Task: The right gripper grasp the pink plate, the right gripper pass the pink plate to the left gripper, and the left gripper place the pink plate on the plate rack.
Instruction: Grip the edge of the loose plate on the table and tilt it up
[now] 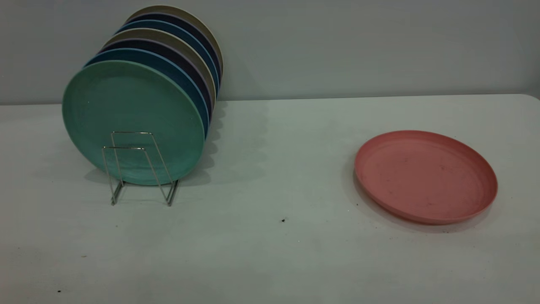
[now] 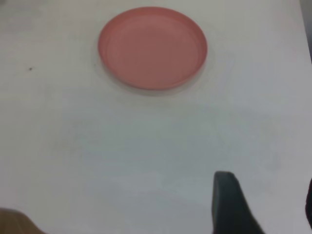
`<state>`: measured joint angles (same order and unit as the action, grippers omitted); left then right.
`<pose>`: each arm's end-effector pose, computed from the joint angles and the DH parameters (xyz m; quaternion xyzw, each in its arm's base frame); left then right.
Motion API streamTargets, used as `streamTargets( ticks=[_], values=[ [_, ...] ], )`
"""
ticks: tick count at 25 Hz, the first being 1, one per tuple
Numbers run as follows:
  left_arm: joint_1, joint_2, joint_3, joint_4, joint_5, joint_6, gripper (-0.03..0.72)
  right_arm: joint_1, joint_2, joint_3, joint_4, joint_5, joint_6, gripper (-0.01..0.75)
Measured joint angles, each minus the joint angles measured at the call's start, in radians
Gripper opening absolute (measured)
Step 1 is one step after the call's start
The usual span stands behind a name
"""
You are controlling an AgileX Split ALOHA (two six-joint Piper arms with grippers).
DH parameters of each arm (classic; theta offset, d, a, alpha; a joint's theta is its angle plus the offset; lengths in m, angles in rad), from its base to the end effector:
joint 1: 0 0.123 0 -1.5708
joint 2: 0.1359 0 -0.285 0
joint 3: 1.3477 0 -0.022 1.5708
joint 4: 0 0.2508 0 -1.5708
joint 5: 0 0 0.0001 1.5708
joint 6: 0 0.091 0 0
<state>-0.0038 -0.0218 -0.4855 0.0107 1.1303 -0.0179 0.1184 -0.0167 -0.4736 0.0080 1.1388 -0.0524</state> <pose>-0.0095 0.0009 0.2676 -0.0065 0.8690 0.0000 0.4947 -0.0079 -0.0003 0.2637 -0.0749 0.8721 0.0199 0.4832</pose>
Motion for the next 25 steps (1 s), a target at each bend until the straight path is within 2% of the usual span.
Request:
streamTargets(
  ticks=[18, 22, 25],
  values=[
    [0.000, 0.000, -0.001, 0.000, 0.000, -0.004, 0.495, 0.000, 0.009, -0.005, 0.060, -0.012, 0.000, 0.389],
    [0.000, 0.081, -0.055, 0.000, -0.003, -0.026, 0.511, 0.000, 0.124, -0.045, 0.122, -0.075, 0.000, 0.403],
    [0.000, 0.240, -0.096, 0.000, -0.079, -0.020, 0.549, 0.000, 0.306, -0.081, 0.170, -0.162, 0.000, 0.438]
  ],
)
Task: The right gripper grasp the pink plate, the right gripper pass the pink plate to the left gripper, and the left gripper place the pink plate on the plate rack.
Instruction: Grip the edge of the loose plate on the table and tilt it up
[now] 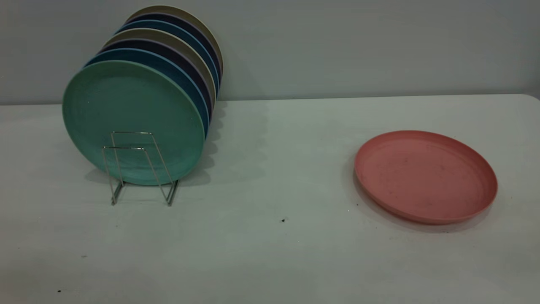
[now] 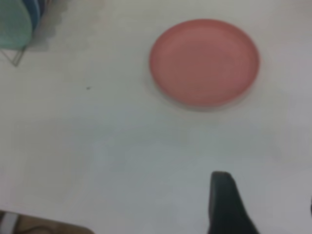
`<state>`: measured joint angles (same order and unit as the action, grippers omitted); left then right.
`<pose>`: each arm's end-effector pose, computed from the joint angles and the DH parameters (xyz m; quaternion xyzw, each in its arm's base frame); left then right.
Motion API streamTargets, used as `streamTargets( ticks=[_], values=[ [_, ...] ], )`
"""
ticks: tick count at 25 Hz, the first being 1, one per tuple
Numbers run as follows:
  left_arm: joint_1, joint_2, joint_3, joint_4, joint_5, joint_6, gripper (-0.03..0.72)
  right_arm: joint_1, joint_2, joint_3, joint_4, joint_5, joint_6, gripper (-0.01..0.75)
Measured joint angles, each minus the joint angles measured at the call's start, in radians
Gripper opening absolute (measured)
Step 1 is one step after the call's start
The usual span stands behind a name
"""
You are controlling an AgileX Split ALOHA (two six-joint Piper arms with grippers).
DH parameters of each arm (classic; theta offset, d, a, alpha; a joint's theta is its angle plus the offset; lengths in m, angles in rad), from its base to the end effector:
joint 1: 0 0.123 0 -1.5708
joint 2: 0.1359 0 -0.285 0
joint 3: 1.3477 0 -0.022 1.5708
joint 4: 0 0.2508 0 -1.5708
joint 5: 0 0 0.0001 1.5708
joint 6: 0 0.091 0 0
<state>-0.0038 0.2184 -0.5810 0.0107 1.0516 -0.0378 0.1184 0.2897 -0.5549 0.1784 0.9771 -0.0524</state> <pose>0.0239 0.0008 0.2991 -0.0149 0.8848 -0.0043 0.4658 0.0397 0.0182 0.2957 -0.0649 0.8843 0.1034 0.4506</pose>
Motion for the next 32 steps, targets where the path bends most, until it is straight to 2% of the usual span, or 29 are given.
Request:
streamTargets(
  ticks=[3, 6, 12, 15, 18, 21, 24, 27, 32],
  values=[
    [0.000, 0.195, -0.047, 0.000, -0.104, 0.033, 0.580, 0.000, 0.202, -0.032, 0.046, -0.085, -0.006, 0.472],
    [0.000, 0.394, -0.111, -0.004, -0.154, 0.079, 0.582, 0.000, 0.393, -0.059, 0.105, -0.172, -0.050, 0.490],
    [0.000, 0.738, -0.219, -0.028, -0.273, 0.168, 0.582, 0.000, 0.744, -0.061, 0.347, -0.328, -0.261, 0.496],
    [0.000, 0.885, -0.269, -0.091, -0.344, 0.218, 0.582, 0.000, 0.894, -0.070, 0.452, -0.442, -0.370, 0.496],
    [0.000, 1.020, -0.329, -0.208, -0.377, 0.282, 0.582, -0.022, 1.037, -0.099, 0.484, -0.490, -0.408, 0.496],
    [0.000, 1.126, -0.378, -0.361, -0.399, 0.399, 0.582, -0.074, 1.149, -0.135, 0.492, -0.484, -0.449, 0.496],
    [-0.021, 1.217, -0.412, -0.498, -0.425, 0.522, 0.582, -0.166, 1.253, -0.181, 0.521, -0.482, -0.510, 0.496],
    [-0.079, 1.308, -0.448, -0.630, -0.441, 0.615, 0.582, -0.263, 1.359, -0.227, 0.605, -0.478, -0.614, 0.496],
    [-0.204, 1.484, -0.527, -0.772, -0.454, 0.731, 0.582, -0.375, 1.548, -0.289, 0.862, -0.390, -0.861, 0.496]
  ],
)
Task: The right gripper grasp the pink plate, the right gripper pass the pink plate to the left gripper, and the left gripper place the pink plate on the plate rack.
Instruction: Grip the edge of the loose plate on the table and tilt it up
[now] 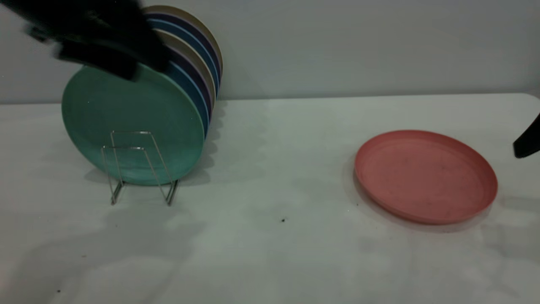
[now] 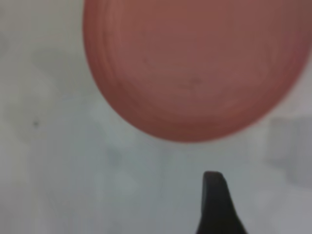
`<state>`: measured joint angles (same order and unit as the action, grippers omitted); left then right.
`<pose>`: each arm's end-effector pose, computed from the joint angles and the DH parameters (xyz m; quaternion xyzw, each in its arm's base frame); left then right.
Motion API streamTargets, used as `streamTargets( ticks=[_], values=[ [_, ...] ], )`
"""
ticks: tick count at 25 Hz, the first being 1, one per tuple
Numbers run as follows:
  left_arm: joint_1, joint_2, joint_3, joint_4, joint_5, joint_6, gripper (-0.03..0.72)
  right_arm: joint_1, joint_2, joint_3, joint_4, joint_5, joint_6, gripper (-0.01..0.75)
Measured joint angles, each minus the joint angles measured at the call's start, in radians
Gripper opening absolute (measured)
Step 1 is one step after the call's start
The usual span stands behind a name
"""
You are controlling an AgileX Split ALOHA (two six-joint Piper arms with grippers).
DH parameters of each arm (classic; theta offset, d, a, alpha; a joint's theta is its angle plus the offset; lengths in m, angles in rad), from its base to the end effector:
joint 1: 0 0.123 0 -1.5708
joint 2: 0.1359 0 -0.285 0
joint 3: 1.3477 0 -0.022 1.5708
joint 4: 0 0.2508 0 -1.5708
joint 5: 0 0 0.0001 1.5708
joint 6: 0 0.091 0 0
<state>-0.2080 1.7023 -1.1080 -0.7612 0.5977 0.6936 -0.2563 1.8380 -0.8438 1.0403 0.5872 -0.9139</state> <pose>0.3380 -0.1075 0.2263 0.1681 0.9223 -0.2147 0.2740 0.3111 -0.0365 0.1258 0.1013 0.9508 0.2242 0.1884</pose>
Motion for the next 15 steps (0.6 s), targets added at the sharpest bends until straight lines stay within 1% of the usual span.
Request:
streamTargets(
  ticks=[4, 8, 10, 15],
  values=[
    [-0.079, 0.126, -0.076, -0.029, -0.032, 0.015, 0.582, -0.053, 0.151, -0.058, 0.188, 0.044, -0.166, 0.496],
    [-0.136, 0.213, -0.126, -0.035, -0.076, 0.018, 0.582, -0.071, 0.283, -0.141, 0.263, 0.068, -0.226, 0.496],
    [-0.154, 0.239, -0.130, -0.038, -0.095, 0.019, 0.582, -0.071, 0.343, -0.182, 0.271, 0.073, -0.230, 0.496],
    [-0.156, 0.248, -0.132, -0.039, -0.106, 0.019, 0.582, -0.071, 0.443, -0.278, 0.271, 0.075, -0.233, 0.496]
  ],
)
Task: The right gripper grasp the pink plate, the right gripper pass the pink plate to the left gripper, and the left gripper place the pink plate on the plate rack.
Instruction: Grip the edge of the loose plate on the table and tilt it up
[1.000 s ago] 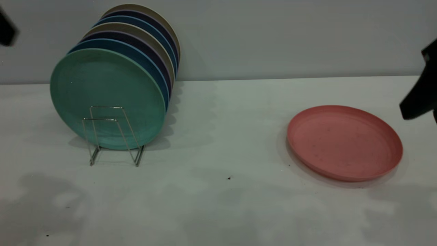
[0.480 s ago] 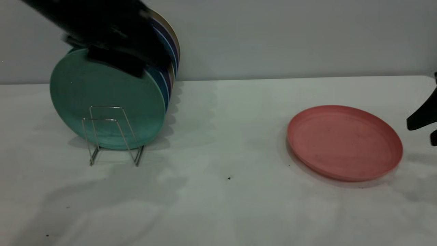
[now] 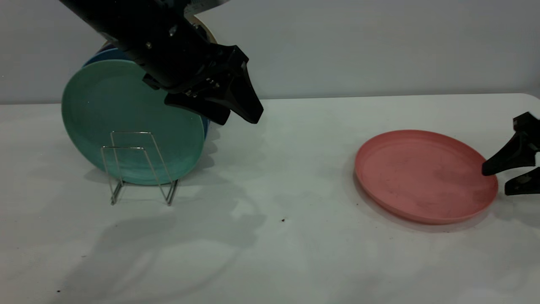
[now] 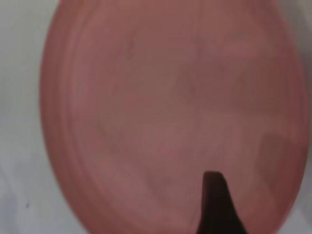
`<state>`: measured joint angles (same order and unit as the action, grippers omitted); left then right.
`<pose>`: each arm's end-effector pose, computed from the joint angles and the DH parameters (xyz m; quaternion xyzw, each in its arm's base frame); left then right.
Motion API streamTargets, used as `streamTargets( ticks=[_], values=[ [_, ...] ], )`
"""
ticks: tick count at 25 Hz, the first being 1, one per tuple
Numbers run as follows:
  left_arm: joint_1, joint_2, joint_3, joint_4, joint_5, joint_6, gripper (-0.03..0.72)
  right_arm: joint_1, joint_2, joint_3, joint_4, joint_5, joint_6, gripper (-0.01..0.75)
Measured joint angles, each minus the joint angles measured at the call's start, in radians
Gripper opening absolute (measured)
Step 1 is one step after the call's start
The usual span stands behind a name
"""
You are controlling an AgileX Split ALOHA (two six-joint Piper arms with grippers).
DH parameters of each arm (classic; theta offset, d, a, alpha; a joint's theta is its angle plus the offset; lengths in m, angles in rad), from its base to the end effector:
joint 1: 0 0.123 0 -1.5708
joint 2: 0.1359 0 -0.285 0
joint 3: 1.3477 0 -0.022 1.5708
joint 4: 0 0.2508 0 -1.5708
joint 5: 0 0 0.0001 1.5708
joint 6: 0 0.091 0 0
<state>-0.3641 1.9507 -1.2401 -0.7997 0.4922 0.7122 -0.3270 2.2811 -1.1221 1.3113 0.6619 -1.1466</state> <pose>0.3671 -0.1730 0.1712 0.2086 0.9206 -0.2168 0.2491 0.3720 -0.0690 0.0324 0.1528 0.9277 0.2910 0.1769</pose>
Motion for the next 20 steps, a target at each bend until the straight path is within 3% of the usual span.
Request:
streamTargets(
  ticks=[8, 14, 16, 18, 19, 20],
  values=[
    [0.000, 0.000, -0.003, -0.027, 0.001, 0.000, 0.582, 0.000, 0.077, -0.063, 0.007, 0.011, 0.018, 0.494],
    [0.000, 0.000, -0.003, -0.031, -0.012, 0.000, 0.582, 0.030, 0.142, -0.121, 0.034, 0.101, 0.010, 0.471],
    [0.000, 0.000, -0.003, -0.034, -0.017, 0.001, 0.582, 0.052, 0.154, -0.137, 0.036, 0.103, -0.006, 0.400],
    [0.000, 0.000, -0.003, -0.035, -0.017, 0.003, 0.582, 0.074, 0.162, -0.145, 0.039, 0.090, -0.022, 0.254],
    [0.000, 0.000, -0.003, -0.035, -0.017, 0.003, 0.582, 0.083, 0.166, -0.150, 0.037, 0.086, -0.033, 0.141],
    [0.000, 0.000, -0.003, -0.035, -0.017, 0.003, 0.582, 0.091, 0.170, -0.153, 0.039, 0.086, -0.043, 0.086]
  ],
)
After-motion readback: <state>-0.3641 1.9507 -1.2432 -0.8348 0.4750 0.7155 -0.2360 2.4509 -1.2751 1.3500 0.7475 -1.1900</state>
